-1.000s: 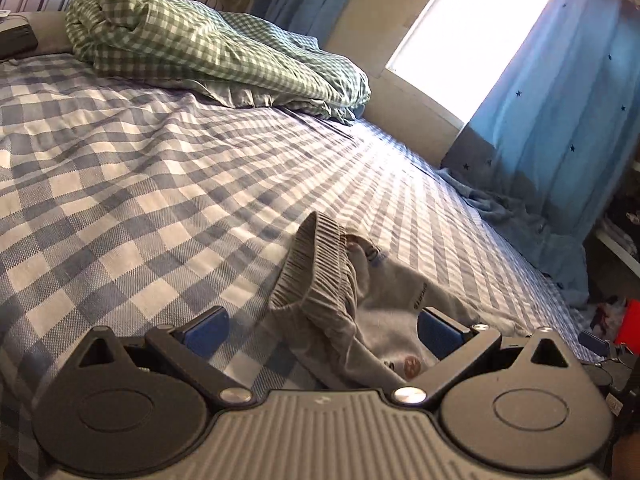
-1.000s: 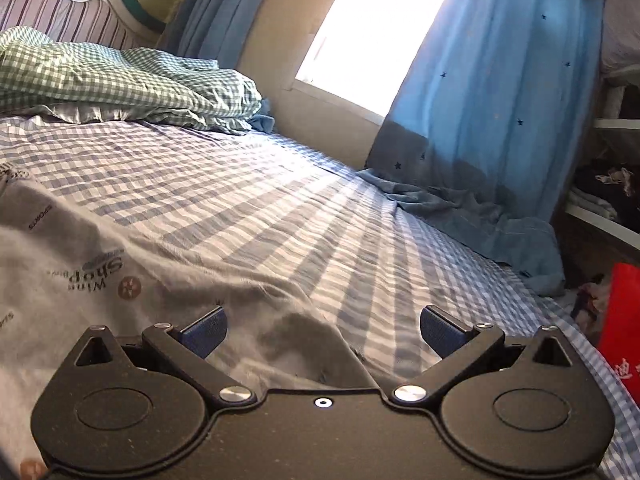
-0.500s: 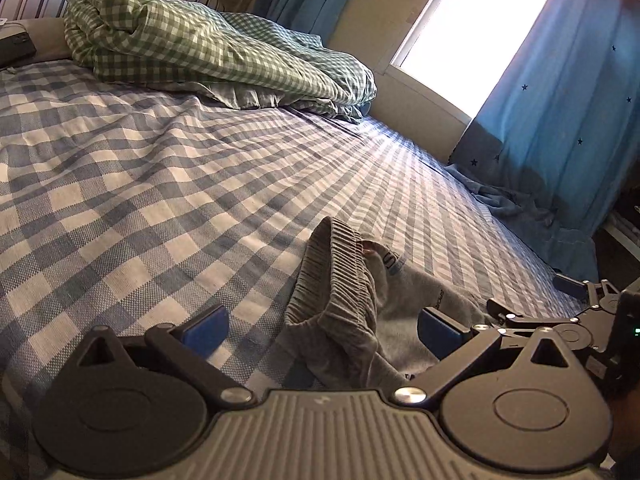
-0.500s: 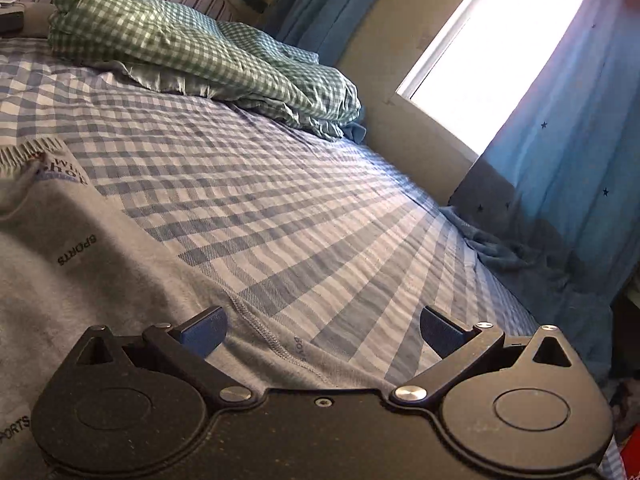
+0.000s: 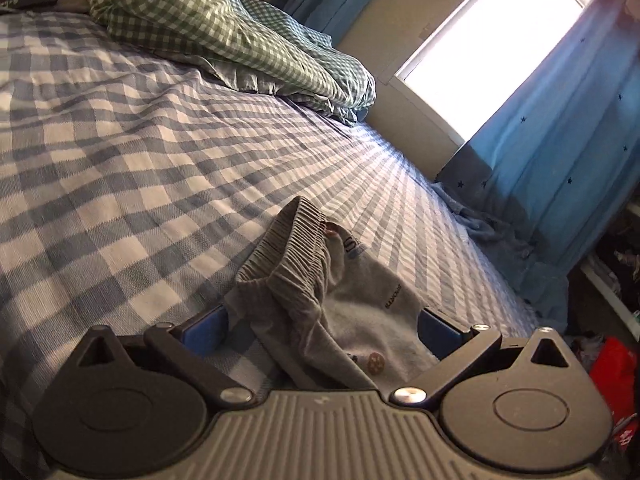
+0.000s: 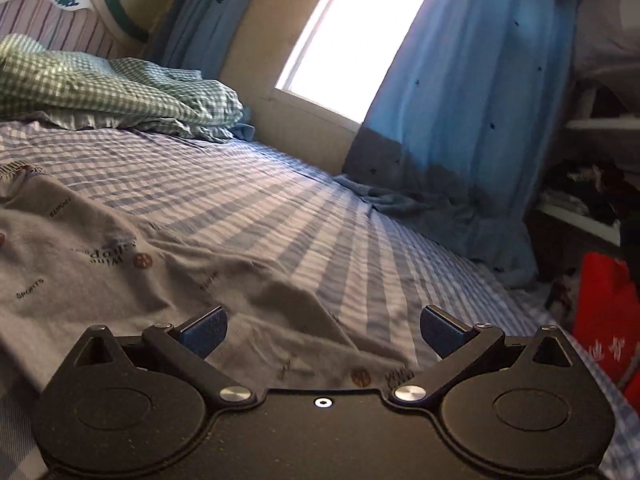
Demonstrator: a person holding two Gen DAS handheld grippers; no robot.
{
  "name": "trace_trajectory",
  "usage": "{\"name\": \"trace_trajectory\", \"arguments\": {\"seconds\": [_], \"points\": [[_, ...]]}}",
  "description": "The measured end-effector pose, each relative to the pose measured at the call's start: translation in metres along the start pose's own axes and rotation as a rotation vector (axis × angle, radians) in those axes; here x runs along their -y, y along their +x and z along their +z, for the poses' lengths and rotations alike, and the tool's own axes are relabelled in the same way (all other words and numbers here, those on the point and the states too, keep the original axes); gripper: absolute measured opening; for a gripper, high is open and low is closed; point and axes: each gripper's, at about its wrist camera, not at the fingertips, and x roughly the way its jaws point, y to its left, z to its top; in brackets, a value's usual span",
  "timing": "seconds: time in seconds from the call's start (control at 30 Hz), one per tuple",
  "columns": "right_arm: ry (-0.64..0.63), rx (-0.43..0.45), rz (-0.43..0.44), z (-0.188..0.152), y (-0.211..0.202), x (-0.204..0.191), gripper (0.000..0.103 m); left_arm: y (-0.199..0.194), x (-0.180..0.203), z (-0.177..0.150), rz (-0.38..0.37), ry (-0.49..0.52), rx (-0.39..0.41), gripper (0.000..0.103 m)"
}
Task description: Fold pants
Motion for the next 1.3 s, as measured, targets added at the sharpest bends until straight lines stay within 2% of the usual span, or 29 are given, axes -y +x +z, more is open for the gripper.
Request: {"name": "trace_trajectory", "arguments": {"seconds": [0.13, 0.2, 0.3, 0.37, 0.43, 0.47, 0.6, 0.73, 0.8, 0.9, 1.03, 1.17, 1.3], "points": [[0.092, -0.054, -0.029, -0.024, -0.006, 0.011, 0.102, 0.004, -0.001, -0.003, -0.004, -0.035, 0.033, 0.103], [0.117, -0.070, -0.043, -0.030, -0.006, 0.013, 0.102, 0.006, -0.006, 0.003, -0.011, -0.097, 0.045, 0.103], [0.122, -0.064, -0.040, -0.034, -0.008, 0.013, 0.102, 0.008, -0.013, 0.008, -0.013, -0.197, 0.076, 0.101], [0.100, -0.055, -0.039, -0.034, -0.008, 0.009, 0.102, 0.010, -0.013, 0.010, 0.005, -0.223, 0.084, 0.097], [0.067, -0.051, -0.036, -0.034, -0.008, 0.004, 0.102, 0.011, -0.013, 0.009, 0.040, -0.230, 0.089, 0.081], [0.048, -0.051, -0.037, -0.035, -0.008, 0.000, 0.102, 0.010, -0.015, 0.007, 0.053, -0.242, 0.097, 0.077], [0.013, -0.052, -0.042, -0.036, -0.006, -0.005, 0.102, 0.010, -0.025, 0.004, 0.063, -0.299, 0.110, 0.045], [0.035, -0.069, -0.025, -0.036, -0.003, -0.001, 0.102, 0.011, -0.034, 0.004, 0.054, -0.341, 0.098, 0.028], [0.047, -0.077, -0.015, -0.035, -0.002, 0.001, 0.102, 0.012, -0.032, 0.007, 0.053, -0.350, 0.093, 0.024], [0.055, -0.081, -0.007, -0.035, -0.001, 0.004, 0.102, 0.010, -0.018, 0.015, 0.027, -0.307, 0.106, 0.020], [0.064, -0.062, -0.007, -0.035, -0.005, 0.004, 0.102, 0.010, 0.023, 0.033, -0.099, -0.163, 0.086, 0.019], [0.108, -0.022, 0.014, -0.036, -0.012, 0.013, 0.102, 0.006, 0.083, 0.037, -0.222, 0.023, 0.097, 0.018], [0.165, 0.004, 0.016, -0.039, -0.019, 0.032, 0.102, 0.007, 0.144, 0.028, -0.311, 0.146, 0.068, 0.018]]}}
